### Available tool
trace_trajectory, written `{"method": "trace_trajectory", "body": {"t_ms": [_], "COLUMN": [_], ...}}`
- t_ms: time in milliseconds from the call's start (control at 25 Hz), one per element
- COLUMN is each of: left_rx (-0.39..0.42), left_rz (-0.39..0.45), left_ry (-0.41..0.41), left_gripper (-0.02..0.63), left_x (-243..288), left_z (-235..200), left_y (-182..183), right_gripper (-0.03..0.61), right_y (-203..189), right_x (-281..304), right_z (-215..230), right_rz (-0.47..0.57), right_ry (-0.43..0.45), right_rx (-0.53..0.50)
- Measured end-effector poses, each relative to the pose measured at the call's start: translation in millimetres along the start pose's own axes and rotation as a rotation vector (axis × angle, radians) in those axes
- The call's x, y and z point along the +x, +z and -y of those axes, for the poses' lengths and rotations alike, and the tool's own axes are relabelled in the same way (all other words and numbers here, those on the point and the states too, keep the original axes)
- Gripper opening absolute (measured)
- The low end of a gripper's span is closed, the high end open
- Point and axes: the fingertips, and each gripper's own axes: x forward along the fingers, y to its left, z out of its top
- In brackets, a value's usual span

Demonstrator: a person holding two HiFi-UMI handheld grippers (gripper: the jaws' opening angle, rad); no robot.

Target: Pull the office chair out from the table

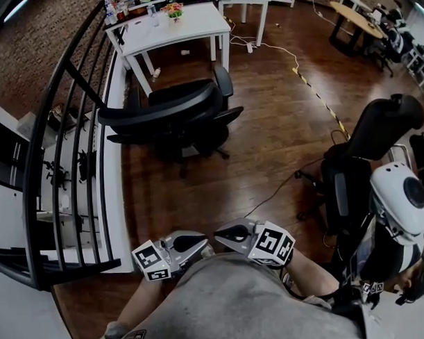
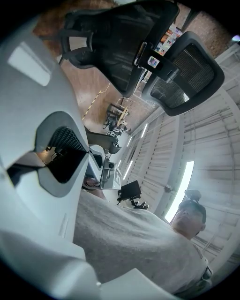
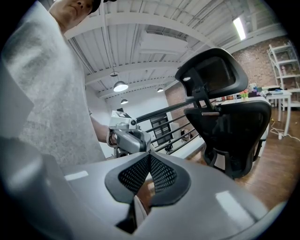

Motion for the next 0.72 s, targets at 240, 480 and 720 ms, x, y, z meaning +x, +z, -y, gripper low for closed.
{"method": "trace_trajectory", "body": {"t_ms": [240, 480, 720], "left_rx": [-0.005, 0.002, -0.003], "left_rz": [-0.009, -0.021, -0.027], "left_ry": [-0.006, -0.015, -0.017], "left_gripper": [0.0, 0.0, 0.0], "left_x": [0.7, 2.1, 3.5], "left_z": [0.5, 3.7, 13.7], "left_y": [-1.1, -1.2, -0.9], "right_gripper": [0.006, 0.006, 0.006], "right_y": [1.3, 4.7, 5.9], "right_x": [2.2, 1.7, -3.6], "right_z": [0.3, -0.1, -6.7], "right_rz": [-0.001, 0.005, -0.003], "right_ry": [0.004, 0.005, 0.013], "right_rx": [-0.001, -0.014, -0.014]}}
